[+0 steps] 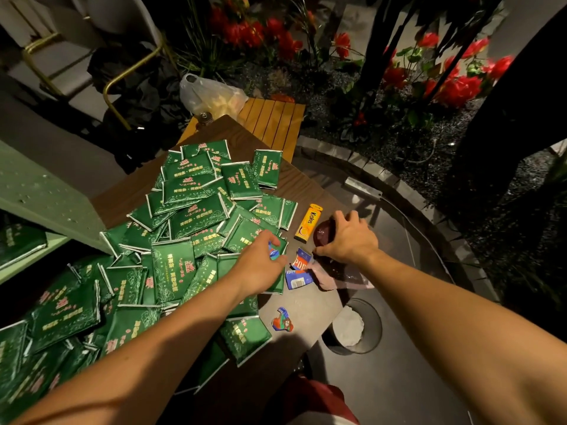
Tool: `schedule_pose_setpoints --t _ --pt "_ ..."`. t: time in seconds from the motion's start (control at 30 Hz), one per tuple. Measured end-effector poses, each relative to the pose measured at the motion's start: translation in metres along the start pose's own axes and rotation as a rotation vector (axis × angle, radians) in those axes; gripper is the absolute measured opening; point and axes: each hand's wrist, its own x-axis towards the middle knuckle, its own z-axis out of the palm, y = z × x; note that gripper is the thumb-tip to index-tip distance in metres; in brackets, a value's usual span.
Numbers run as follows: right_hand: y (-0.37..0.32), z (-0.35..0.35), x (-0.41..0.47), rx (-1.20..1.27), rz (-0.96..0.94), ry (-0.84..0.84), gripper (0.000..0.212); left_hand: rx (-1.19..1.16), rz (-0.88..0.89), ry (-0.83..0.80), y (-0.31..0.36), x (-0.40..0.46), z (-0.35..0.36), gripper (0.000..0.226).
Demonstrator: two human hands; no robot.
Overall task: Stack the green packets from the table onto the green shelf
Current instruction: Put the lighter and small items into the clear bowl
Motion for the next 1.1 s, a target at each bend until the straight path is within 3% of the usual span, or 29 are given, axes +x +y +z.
schedule_pose_setpoints --t 0.3,0.4,0.47,0.53,0.6,0.67,0.8,0.87,0.93,1.0,1.03,1.1 --pt "0.012 -0.010 0.020 0.173 0.008 0.010 0.087 0.000 -0.034 0.024 0.019 0.017 0.006 0.018" --pt "0.023 -0.019 0.023 0.401 0.055 0.054 0.080 -0.044 -0.016 0.021 0.033 0.018 0.007 0.015" --pt "0.029 -0.029 0.018 0.802 0.081 -0.036 0.067 -0.107 -0.014 0.029 0.044 0.021 0.012 0.014" --pt "0.033 -0.040 0.008 1.147 0.045 -0.265 0.054 -0.205 -0.021 0.049 0.056 0.022 0.016 0.016" --pt "0.038 -0.052 -0.009 1.293 -0.008 -0.514 0.046 -0.258 0.024 0.037 0.071 0.020 0.022 0.026" --pt "0.046 -0.059 -0.021 1.388 -0.025 -0.701 0.052 -0.292 0.110 -0.019 0.084 0.014 0.028 0.033" --pt "0.050 -0.059 -0.042 1.450 0.000 -0.793 0.064 -0.199 0.187 0.052 0.086 0.008 0.030 0.006" --pt "0.045 -0.052 -0.049 1.528 0.074 -0.681 0.054 -0.192 0.165 0.125 0.079 0.006 0.026 0.014" --pt "0.042 -0.038 -0.051 1.333 0.094 -0.348 0.035 -0.174 0.148 0.147 0.073 0.001 0.021 0.018" --pt "0.046 -0.022 -0.047 0.622 -0.054 -0.012 0.021 -0.160 0.144 0.176 0.068 -0.004 0.017 0.020" --pt "0.046 -0.014 -0.046 0.351 -0.137 0.003 0.036 -0.165 0.132 0.194 0.064 -0.006 0.015 0.020" --pt "0.041 0.001 -0.050 0.125 -0.204 -0.110 0.072 -0.157 0.093 0.239 0.057 -0.009 0.010 0.022"
